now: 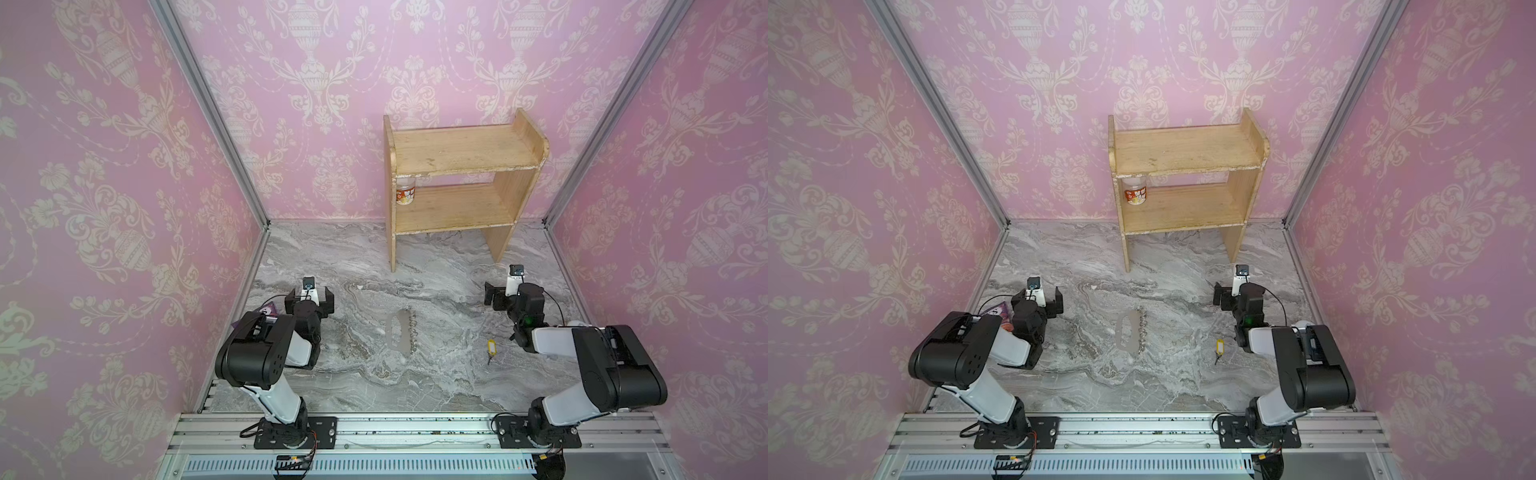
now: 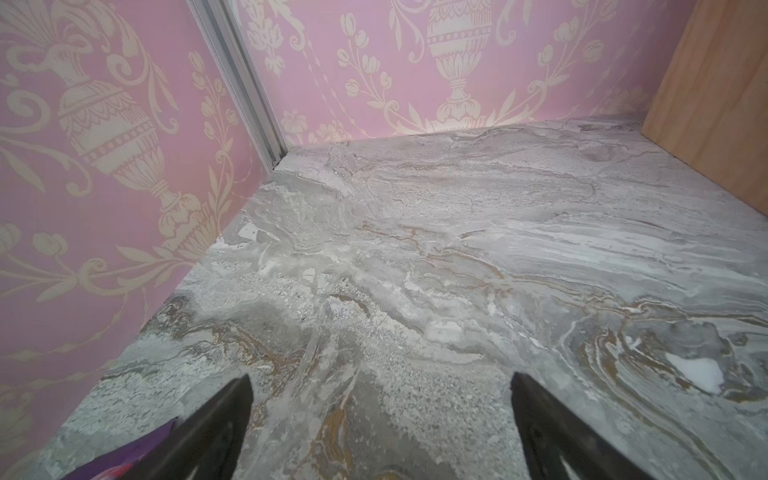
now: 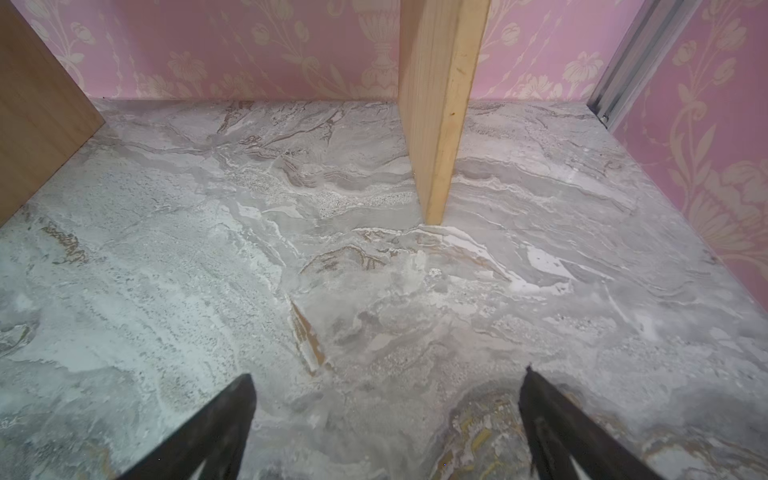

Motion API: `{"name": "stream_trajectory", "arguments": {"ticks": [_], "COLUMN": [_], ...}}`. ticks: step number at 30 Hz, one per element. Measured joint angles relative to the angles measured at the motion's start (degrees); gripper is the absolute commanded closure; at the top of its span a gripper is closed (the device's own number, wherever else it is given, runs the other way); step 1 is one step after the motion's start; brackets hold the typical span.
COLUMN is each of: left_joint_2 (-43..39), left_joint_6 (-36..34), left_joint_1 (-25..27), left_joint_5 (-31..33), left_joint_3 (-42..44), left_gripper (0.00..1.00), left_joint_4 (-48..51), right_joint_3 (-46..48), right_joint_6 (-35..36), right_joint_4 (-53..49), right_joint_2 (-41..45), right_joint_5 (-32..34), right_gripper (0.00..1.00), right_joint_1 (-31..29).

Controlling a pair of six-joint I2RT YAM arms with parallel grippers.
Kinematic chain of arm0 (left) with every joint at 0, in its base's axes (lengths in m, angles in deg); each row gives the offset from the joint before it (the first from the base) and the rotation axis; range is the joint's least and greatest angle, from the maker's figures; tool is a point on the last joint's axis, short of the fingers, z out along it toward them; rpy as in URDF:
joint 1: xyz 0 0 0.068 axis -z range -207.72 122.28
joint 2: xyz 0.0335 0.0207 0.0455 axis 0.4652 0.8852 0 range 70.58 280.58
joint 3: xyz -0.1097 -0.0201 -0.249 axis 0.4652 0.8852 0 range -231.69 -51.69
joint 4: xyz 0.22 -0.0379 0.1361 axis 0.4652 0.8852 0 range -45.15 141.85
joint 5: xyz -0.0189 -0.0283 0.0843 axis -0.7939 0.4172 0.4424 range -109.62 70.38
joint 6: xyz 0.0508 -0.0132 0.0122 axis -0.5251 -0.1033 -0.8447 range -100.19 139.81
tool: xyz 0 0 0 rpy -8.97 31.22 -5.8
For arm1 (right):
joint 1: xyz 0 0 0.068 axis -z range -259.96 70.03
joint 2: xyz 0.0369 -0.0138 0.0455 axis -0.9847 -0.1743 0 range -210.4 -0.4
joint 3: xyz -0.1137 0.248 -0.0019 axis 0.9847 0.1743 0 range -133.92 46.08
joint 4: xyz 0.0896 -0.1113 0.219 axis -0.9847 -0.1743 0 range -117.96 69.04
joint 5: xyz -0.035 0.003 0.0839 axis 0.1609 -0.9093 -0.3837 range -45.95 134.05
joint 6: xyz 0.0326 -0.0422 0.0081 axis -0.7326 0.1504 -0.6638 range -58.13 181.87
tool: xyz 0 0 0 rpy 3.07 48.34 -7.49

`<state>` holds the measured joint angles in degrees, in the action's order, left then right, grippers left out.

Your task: Put the keys on the keyring

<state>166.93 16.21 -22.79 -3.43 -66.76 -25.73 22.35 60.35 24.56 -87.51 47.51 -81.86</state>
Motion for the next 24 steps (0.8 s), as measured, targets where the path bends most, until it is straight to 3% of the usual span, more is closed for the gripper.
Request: {"name": "stream_trajectory", "arguments": {"ticks": [24], "left_joint_2": [0.0], "left_joint_6": [0.02], "left_joint_1": [0.0], "left_joint_5": [0.66], "left_joint_3": [-0.28], "left_gripper": [0.01], "left_joint_4": [0.2], "right_joint_3": [0.0], "right_joint_6": [0.0], "right_joint_4": [0.0], "right_joint_2": [0.0], "right_joint_5": [0.02], "right_gripper": [0.0], "right_joint_1": [0.0]}}
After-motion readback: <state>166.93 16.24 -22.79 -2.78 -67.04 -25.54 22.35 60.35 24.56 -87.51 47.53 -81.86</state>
